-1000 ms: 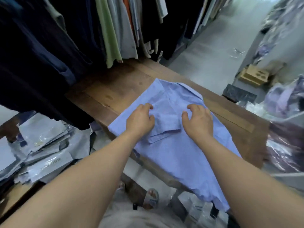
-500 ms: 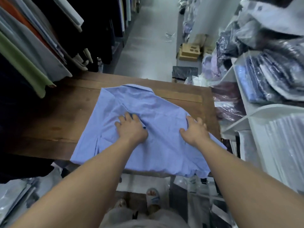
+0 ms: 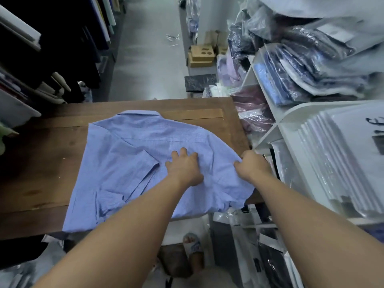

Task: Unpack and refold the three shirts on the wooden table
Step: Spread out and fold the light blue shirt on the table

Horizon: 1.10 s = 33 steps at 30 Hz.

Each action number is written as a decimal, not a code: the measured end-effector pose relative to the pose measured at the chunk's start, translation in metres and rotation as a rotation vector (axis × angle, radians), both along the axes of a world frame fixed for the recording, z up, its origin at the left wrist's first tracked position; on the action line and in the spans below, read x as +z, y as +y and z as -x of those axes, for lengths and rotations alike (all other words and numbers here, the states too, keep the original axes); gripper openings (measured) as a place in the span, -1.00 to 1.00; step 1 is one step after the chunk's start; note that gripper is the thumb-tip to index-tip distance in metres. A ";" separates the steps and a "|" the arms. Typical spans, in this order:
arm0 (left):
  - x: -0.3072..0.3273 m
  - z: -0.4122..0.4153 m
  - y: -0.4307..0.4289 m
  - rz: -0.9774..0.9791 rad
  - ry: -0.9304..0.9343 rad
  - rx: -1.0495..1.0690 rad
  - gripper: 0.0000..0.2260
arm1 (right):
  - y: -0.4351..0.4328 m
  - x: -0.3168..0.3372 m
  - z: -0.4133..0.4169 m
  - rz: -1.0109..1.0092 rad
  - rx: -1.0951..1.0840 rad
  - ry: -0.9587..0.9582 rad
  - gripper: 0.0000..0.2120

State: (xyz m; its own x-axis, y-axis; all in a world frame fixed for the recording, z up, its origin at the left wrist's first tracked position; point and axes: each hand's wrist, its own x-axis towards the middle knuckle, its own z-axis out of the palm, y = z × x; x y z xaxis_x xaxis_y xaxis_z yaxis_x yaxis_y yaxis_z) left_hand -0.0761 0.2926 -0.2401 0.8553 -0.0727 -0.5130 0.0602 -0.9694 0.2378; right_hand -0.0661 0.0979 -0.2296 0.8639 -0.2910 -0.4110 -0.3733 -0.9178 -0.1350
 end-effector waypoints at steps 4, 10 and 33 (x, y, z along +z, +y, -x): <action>0.003 -0.009 0.002 0.063 0.075 0.035 -0.51 | 0.021 0.038 -0.015 -0.435 -0.157 0.002 -0.78; 0.028 -0.020 0.022 0.764 0.234 0.559 -0.44 | 0.087 0.082 -0.028 -1.004 -0.288 0.373 -0.90; -0.004 0.038 0.076 0.320 -0.493 0.672 -0.57 | 0.130 -0.004 -0.057 -0.220 0.555 0.027 -0.42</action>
State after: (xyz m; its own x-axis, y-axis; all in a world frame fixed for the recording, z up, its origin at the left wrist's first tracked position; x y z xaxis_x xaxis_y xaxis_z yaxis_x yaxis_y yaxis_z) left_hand -0.1137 0.3681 -0.2437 0.8870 0.4468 -0.1169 0.4113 -0.6491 0.6400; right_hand -0.0088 0.2278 -0.2331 0.8507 0.2953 -0.4348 0.1479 -0.9283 -0.3410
